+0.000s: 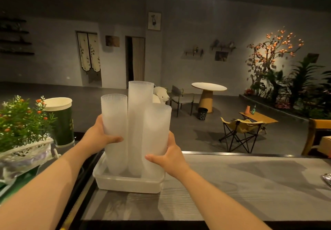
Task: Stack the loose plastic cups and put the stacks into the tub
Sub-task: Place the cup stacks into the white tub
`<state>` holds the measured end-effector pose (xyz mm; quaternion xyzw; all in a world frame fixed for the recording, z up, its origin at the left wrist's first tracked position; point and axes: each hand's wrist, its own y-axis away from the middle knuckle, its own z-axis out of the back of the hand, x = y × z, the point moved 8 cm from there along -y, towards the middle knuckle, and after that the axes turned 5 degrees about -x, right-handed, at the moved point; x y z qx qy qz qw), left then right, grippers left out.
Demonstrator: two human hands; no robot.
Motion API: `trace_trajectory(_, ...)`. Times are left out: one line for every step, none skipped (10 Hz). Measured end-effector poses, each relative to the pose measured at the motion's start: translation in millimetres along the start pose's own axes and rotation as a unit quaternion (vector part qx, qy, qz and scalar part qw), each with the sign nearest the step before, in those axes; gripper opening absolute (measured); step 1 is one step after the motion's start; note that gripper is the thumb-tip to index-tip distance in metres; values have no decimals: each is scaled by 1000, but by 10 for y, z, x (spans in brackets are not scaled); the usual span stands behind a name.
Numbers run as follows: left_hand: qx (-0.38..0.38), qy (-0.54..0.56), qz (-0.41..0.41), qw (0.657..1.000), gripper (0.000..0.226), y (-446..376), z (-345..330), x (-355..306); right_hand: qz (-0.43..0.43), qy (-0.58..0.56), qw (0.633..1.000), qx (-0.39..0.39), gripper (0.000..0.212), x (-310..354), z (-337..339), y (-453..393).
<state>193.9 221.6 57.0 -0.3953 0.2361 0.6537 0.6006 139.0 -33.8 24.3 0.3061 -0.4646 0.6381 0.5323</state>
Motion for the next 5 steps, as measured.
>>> trace_trajectory(1, -1, 0, 1000, 106, -4, -12, -5, 6, 0, 1000, 8, 95, -17, -56, 71)
trace_trajectory(-1, -1, 5, 1000, 106, 16, -7, -23, 4, -2, 1000, 14, 96, 11, -59, 91)
trace_trajectory(-7, 21, 5, 1000, 108, 46, -7, -34, -8, -2, 1000, 18, 96, 16, -70, 111)
trace_trajectory(-14, 59, 7, 998, 121, 142, -5, -80, -29, 6, 999, 31, 108, 58, -75, 160)
trace_trajectory(-65, 97, 13, 993, 135, 263, 104, -151, -30, -23, 999, 15, 129, 156, 119, 253)
